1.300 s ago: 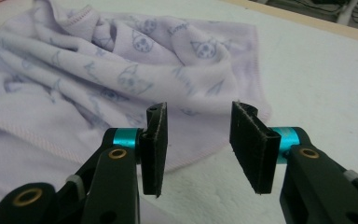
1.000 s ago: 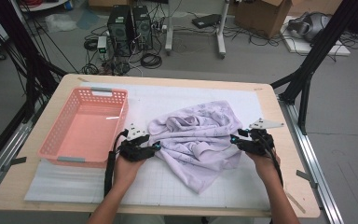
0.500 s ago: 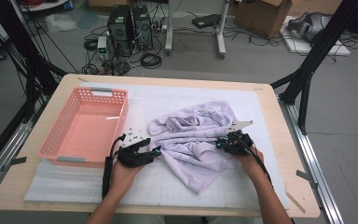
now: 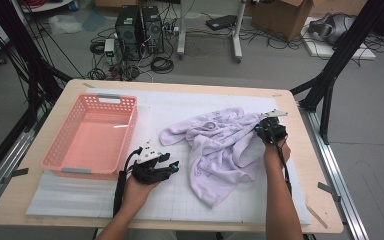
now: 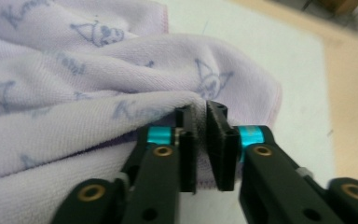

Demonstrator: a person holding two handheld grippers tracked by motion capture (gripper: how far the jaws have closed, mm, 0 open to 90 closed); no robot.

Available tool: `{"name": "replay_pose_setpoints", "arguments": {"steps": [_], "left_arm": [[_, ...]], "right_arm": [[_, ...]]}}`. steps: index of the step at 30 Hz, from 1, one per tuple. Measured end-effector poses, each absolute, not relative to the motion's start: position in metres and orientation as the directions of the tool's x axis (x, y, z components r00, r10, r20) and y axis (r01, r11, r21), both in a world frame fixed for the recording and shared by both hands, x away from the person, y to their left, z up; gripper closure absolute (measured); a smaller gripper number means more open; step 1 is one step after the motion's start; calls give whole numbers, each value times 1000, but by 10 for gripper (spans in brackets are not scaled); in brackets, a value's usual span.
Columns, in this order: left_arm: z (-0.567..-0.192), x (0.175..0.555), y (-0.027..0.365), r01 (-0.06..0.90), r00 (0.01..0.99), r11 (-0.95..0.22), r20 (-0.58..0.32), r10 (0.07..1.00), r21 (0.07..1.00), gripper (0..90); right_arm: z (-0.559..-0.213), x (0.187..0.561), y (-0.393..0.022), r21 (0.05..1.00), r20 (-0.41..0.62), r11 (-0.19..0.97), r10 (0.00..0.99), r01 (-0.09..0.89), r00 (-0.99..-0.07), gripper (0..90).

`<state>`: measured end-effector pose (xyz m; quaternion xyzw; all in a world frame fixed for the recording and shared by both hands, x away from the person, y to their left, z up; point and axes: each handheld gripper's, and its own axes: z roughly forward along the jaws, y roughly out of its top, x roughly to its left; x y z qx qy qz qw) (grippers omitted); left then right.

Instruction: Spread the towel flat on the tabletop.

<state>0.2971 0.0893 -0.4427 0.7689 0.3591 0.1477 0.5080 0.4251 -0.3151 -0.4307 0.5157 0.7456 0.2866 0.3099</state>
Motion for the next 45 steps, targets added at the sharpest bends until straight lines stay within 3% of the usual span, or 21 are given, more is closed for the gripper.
{"name": "replay_pose_setpoints", "arguments": {"steps": [4, 11, 15, 23, 26, 28, 29, 38, 45], "left_arm": [[-443, 294, 83, 398, 721, -242, -139, 679, 885, 545], [-443, 289, 68, 409, 763, -263, -170, 623, 874, 577], [-446, 290, 57, 431, 768, -297, -174, 617, 852, 469], [-445, 299, 32, 431, 782, -360, -143, 607, 827, 453], [-450, 303, 19, 427, 774, -416, -87, 627, 803, 573], [-450, 303, 19, 399, 766, -441, -28, 642, 804, 754], [-449, 303, 21, 402, 765, -440, -31, 643, 803, 819], [-447, 295, 74, 471, 716, -370, -103, 690, 801, 840], [-446, 278, 94, 487, 728, -363, -140, 671, 795, 830]], "right_arm": [[-424, 415, -317, 750, -115, 291, 941, 594, -317, 642], [-402, 370, -314, 812, -115, 351, 880, 467, -460, 612], [-412, 340, -320, 784, -106, 415, 821, 461, -560, 582], [-443, 319, -326, 746, -52, 453, 770, 487, -636, 578], [-447, 321, -326, 748, -20, 435, 771, 502, -637, 666], [-446, 320, -326, 747, -8, 439, 758, 500, -653, 799], [-445, 318, -326, 742, -10, 441, 760, 504, -650, 822], [-438, 278, -353, 711, 54, 363, 826, 603, -562, 838], [-435, 238, -357, 693, 114, 355, 805, 628, -582, 822]]}}
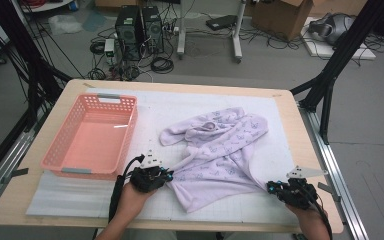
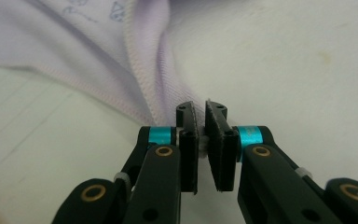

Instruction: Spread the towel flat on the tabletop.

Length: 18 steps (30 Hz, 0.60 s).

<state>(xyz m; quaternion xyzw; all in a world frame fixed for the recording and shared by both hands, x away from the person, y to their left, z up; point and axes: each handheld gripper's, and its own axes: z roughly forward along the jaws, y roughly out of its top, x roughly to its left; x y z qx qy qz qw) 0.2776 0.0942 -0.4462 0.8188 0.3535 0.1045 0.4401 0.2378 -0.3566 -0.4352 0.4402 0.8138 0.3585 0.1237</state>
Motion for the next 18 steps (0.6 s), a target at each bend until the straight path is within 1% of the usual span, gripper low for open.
{"name": "replay_pose_setpoints", "arguments": {"steps": [1, 2, 4, 5, 6, 9, 12, 15, 17, 18], "left_arm": [[-445, 276, 94, 489, 733, -356, -153, 663, 796, 803], [-444, 275, 94, 486, 732, -344, -160, 662, 803, 726], [-440, 274, 93, 461, 726, -325, -141, 673, 826, 529], [-437, 275, 94, 445, 726, -310, -137, 673, 840, 493], [-435, 276, 94, 426, 730, -301, -127, 672, 853, 486], [-429, 282, 90, 392, 733, -274, -118, 670, 878, 491], [-427, 289, 83, 385, 743, -278, -117, 659, 880, 507], [-429, 294, 75, 400, 748, -268, -143, 648, 877, 507], [-431, 297, 72, 417, 744, -247, -172, 646, 875, 493], [-432, 297, 70, 417, 741, -245, -172, 648, 875, 490]], "right_arm": [[-435, 235, -356, 698, 115, 356, 801, 622, -587, 784], [-433, 233, -354, 707, 113, 348, 804, 616, -584, 723], [-426, 233, -353, 737, 87, 339, 810, 585, -580, 646], [-421, 234, -352, 756, 73, 330, 816, 565, -574, 611], [-416, 236, -350, 776, 58, 316, 826, 545, -561, 587], [-402, 249, -340, 828, 40, 273, 843, 490, -537, 568], [-400, 270, -323, 828, 20, 296, 834, 477, -552, 555], [-409, 296, -302, 804, 42, 301, 833, 514, -552, 531], [-421, 314, -291, 787, 91, 288, 820, 545, -565, 532], [-425, 319, -287, 769, 79, 308, 824, 560, -561, 533]]}}
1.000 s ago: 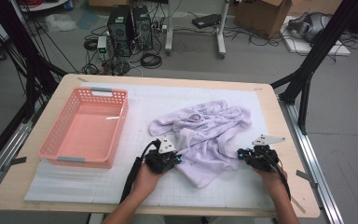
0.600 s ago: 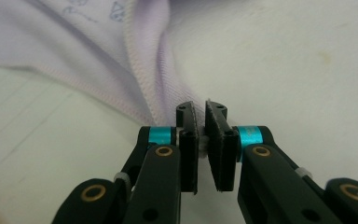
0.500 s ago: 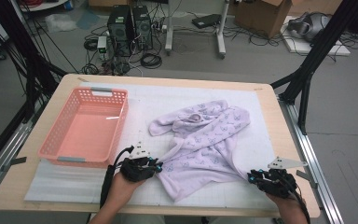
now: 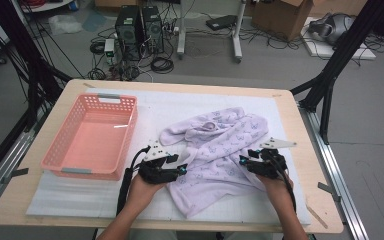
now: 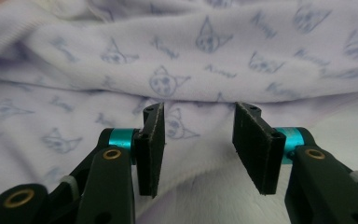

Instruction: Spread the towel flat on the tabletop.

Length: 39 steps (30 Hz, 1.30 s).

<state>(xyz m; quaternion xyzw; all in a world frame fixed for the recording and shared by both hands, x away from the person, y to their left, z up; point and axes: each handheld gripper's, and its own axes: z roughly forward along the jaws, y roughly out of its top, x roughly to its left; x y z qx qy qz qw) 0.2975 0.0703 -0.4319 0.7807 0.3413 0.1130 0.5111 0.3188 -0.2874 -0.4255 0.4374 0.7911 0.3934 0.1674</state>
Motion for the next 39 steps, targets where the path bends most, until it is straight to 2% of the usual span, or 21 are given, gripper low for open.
{"name": "replay_pose_setpoints", "arguments": {"steps": [1, 3, 5, 7, 9, 12, 14, 15, 17, 21, 27, 29, 35, 37, 38, 39], "left_arm": [[-432, 298, 70, 418, 741, -246, -171, 650, 874, 489], [-432, 298, 70, 418, 741, -251, -167, 651, 873, 484], [-433, 299, 71, 411, 741, -265, -150, 655, 872, 484], [-433, 299, 71, 417, 735, -261, -154, 661, 871, 484], [-433, 298, 70, 415, 729, -264, -145, 670, 871, 487], [-433, 298, 70, 409, 727, -275, -128, 675, 870, 487], [-433, 298, 69, 409, 729, -272, -132, 672, 871, 487], [-433, 298, 68, 406, 729, -268, -132, 671, 874, 491], [-432, 298, 65, 396, 741, -269, -133, 658, 878, 516], [-426, 298, 50, 367, 773, -287, -119, 623, 885, 636], [-415, 304, 13, 335, 823, -323, -108, 558, 885, 651], [-419, 308, 0, 326, 833, -359, -86, 546, 874, 687], [-436, 319, -15, 369, 814, -438, -58, 578, 820, 673], [-439, 320, -17, 375, 807, -465, -36, 589, 802, 795], [-440, 320, -16, 389, 804, -457, -52, 592, 800, 840], [-439, 321, -15, 416, 800, -440, -90, 593, 796, 848]], "right_arm": [[-432, 325, -284, 732, 26, 366, 827, 574, -561, 544], [-441, 330, -285, 696, 4, 403, 826, 594, -564, 609], [-440, 328, -292, 698, 7, 402, 824, 593, -567, 831], [-438, 326, -297, 694, -31, 433, 816, 575, -577, 864], [-435, 324, -306, 697, -99, 447, 835, 560, -542, 870], [-431, 321, -329, 718, -193, 410, 894, 563, -405, 869], [-432, 318, -344, 731, -194, 365, 921, 577, -338, 859], [-433, 316, -350, 738, -175, 338, 932, 584, -317, 830], [-434, 311, -357, 756, -133, 294, 944, 585, -303, 706], [-431, 299, -363, 815, -56, 232, 944, 531, -326, 647], [-425, 292, -356, 831, -65, 256, 927, 494, -370, 640], [-425, 292, -353, 830, -70, 268, 920, 490, -385, 632], [-428, 293, -346, 817, -77, 302, 901, 492, -426, 630], [-429, 294, -345, 814, -79, 308, 898, 492, -432, 629], [-429, 294, -344, 813, -74, 307, 897, 495, -436, 629], [-430, 294, -344, 812, -75, 310, 895, 494, -439, 630]]}}
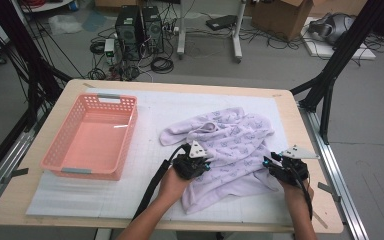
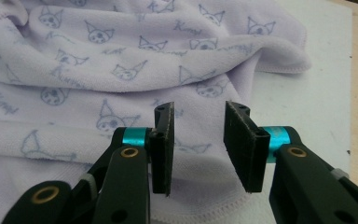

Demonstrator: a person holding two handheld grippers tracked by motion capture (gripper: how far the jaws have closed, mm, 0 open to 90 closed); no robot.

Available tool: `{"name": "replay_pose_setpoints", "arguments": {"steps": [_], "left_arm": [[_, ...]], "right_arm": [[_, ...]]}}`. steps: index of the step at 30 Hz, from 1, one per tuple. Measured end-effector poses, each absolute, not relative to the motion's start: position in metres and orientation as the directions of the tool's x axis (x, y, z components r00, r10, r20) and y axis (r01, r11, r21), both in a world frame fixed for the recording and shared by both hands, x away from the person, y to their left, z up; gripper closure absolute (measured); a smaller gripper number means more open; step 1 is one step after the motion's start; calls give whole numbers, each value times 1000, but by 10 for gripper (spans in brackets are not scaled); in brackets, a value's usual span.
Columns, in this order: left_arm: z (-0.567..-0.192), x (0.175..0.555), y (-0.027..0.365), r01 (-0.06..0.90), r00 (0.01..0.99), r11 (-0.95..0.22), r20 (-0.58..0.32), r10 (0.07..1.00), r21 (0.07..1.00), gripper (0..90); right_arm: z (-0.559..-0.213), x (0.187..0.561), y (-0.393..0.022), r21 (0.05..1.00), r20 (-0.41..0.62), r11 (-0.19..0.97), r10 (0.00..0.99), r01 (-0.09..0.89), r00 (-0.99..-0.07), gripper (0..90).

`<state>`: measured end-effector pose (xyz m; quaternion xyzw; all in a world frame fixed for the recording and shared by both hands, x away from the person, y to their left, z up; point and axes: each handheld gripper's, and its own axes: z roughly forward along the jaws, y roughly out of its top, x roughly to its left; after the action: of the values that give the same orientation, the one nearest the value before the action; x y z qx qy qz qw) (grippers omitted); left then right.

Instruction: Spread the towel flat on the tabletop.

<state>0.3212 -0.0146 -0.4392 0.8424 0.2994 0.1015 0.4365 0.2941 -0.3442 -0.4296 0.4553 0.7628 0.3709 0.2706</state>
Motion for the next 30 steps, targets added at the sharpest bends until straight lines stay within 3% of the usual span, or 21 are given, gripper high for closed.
{"name": "replay_pose_setpoints", "arguments": {"steps": [5, 16, 18, 19, 21, 25, 28, 30], "left_arm": [[-431, 317, 11, 489, 783, -321, -247, 571, 811, 853], [-445, 295, 76, 558, 713, -292, -269, 648, 777, 854], [-444, 294, 80, 567, 706, -278, -284, 648, 775, 849], [-443, 293, 81, 569, 706, -276, -288, 647, 775, 839], [-440, 293, 79, 560, 706, -265, -286, 648, 785, 722], [-426, 294, 68, 500, 712, -264, -218, 668, 825, 521], [-415, 301, 62, 474, 717, -236, -216, 662, 848, 500], [-412, 305, 55, 462, 726, -238, -210, 654, 855, 490]], "right_arm": [[-431, 294, -342, 805, -63, 312, 891, 505, -449, 630], [-445, 301, -325, 746, -59, 378, 858, 549, -511, 615], [-447, 302, -324, 746, -46, 375, 854, 550, -519, 645], [-447, 302, -325, 744, -28, 365, 854, 560, -520, 706], [-446, 301, -326, 737, -4, 367, 842, 568, -539, 871], [-438, 298, -333, 697, -66, 404, 859, 593, -507, 881], [-435, 296, -346, 708, -50, 358, 885, 609, -462, 870], [-434, 294, -350, 731, -27, 327, 891, 599, -453, 774]]}}
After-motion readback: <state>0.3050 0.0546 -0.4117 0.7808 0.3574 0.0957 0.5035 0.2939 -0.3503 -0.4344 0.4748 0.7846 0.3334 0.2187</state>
